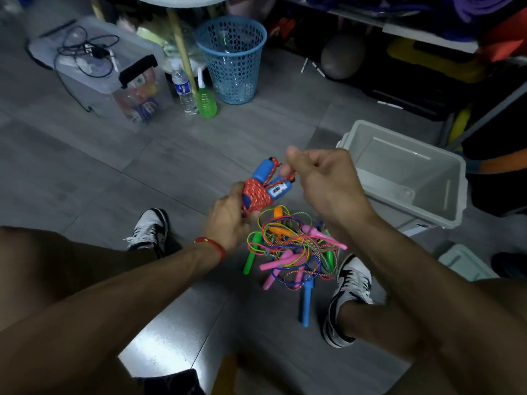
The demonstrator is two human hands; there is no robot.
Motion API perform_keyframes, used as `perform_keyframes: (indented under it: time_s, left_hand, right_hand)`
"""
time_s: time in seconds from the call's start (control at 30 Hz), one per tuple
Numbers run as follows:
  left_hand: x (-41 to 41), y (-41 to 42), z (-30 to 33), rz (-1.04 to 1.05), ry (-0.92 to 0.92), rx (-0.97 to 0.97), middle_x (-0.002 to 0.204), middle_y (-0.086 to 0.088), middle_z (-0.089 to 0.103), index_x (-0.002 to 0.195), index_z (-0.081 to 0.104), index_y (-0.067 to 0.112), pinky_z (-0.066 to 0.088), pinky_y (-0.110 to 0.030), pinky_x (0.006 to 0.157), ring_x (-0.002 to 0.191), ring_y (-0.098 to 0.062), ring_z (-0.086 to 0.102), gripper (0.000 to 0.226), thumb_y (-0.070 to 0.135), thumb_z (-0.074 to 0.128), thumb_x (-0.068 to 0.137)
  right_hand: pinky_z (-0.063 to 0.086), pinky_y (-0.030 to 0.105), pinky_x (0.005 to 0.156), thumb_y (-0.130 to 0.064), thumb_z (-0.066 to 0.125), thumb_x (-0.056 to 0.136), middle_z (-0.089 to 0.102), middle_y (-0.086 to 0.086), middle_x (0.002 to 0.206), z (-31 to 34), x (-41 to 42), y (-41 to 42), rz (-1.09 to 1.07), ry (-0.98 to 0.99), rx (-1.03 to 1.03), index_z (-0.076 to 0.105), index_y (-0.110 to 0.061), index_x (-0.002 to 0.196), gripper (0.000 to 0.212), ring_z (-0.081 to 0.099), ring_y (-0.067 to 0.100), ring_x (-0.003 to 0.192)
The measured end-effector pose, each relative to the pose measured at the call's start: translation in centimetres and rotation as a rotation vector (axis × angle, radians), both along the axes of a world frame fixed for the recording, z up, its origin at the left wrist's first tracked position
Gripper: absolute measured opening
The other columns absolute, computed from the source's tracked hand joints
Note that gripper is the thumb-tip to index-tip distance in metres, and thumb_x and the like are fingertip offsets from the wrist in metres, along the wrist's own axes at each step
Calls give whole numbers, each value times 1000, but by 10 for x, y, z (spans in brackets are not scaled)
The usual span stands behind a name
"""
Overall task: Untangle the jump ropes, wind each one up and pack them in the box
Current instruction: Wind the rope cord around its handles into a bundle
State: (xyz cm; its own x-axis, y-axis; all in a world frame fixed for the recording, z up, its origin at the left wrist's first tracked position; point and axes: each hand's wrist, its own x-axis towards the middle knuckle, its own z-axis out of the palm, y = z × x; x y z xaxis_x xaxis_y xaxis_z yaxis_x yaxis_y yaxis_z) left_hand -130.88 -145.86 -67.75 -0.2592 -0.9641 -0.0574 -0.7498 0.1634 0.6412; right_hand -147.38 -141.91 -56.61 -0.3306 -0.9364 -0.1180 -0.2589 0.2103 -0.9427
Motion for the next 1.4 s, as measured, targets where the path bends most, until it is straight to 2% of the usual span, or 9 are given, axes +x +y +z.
perform_keyframes:
  time_s: [0.1, 0.2, 0.37, 0.5, 0.67, 0.73, 1.03, 1.23, 1.4]
  left_hand:
    - [1, -6, 0, 36, 175, 128, 101, -3, 71, 129, 55, 17, 50, -27, 83, 94, -27, 69, 53, 18, 77, 81]
    - [2, -12, 4, 92, 371, 263, 95, 0, 69, 105, 57, 26, 55, -45, 92, 85, -18, 65, 37, 7, 77, 81]
    - [-8, -1, 28, 71, 694, 542, 87, -8, 68, 112, 62, -3, 61, -38, 66, 69, -17, 64, 24, 1, 68, 89]
    - [-2, -3, 49, 24, 811, 755, 90, -13, 68, 115, 62, 0, 56, -27, 55, 62, -17, 68, 26, 11, 64, 91]
    - [9, -12, 45, 31, 716, 733, 96, -15, 70, 118, 63, 1, 58, -38, 69, 73, -24, 67, 40, 19, 71, 83]
    - [8, -15, 37, 92, 640, 568, 92, -12, 68, 119, 61, 0, 57, -36, 68, 77, -24, 63, 35, 8, 72, 87]
    - [-7, -8, 24, 43, 360, 194, 101, 0, 71, 122, 57, 20, 56, -33, 88, 89, -16, 68, 46, 15, 79, 82]
    - [-9, -1, 22, -78, 448, 270, 111, 4, 72, 132, 50, 35, 55, -47, 95, 102, -16, 70, 65, 41, 75, 72]
    - [-6, -7, 40, -167, 542, 428, 114, -14, 68, 143, 45, 28, 49, -48, 100, 95, -14, 63, 78, 16, 68, 69]
  right_hand:
    - [31, 25, 45, -32, 56, 100, 43, -10, 35, -21, -18, -10, 68, 237, 199, 76, -9, 79, 37, 41, 3, 34]
    - [51, 29, 73, -29, 60, 94, 71, 5, 81, -49, -28, -14, 202, 389, 420, 75, -8, 93, 25, 66, 19, 79]
    - [42, 32, 108, -33, 61, 96, 49, 6, 149, -72, -16, -12, 403, 382, 479, 48, -17, 146, 54, 49, 23, 135]
    - [47, 31, 102, -8, 55, 101, 67, 9, 125, -82, -8, -7, 476, -39, 319, 57, -7, 130, 29, 62, 20, 118]
    - [43, 17, 53, -21, 43, 108, 58, 7, 68, -76, -11, -4, 432, -81, 322, 64, -10, 100, 24, 50, 2, 50]
    - [39, 19, 48, -24, 48, 105, 55, -5, 63, -70, -10, -7, 387, 142, 298, 69, -14, 91, 27, 44, 0, 41]
    - [46, 36, 72, -41, 53, 98, 68, 9, 83, -48, 3, 5, 314, 1074, -53, 69, -16, 90, 31, 63, 33, 82]
    - [54, 33, 69, -36, 72, 89, 75, 0, 79, -51, 1, 3, 246, 799, -286, 78, -19, 92, 18, 68, 18, 72]
    - [49, 29, 67, -28, 74, 89, 70, -2, 78, -47, -11, 6, 286, 622, -288, 73, -18, 94, 11, 61, 10, 66]
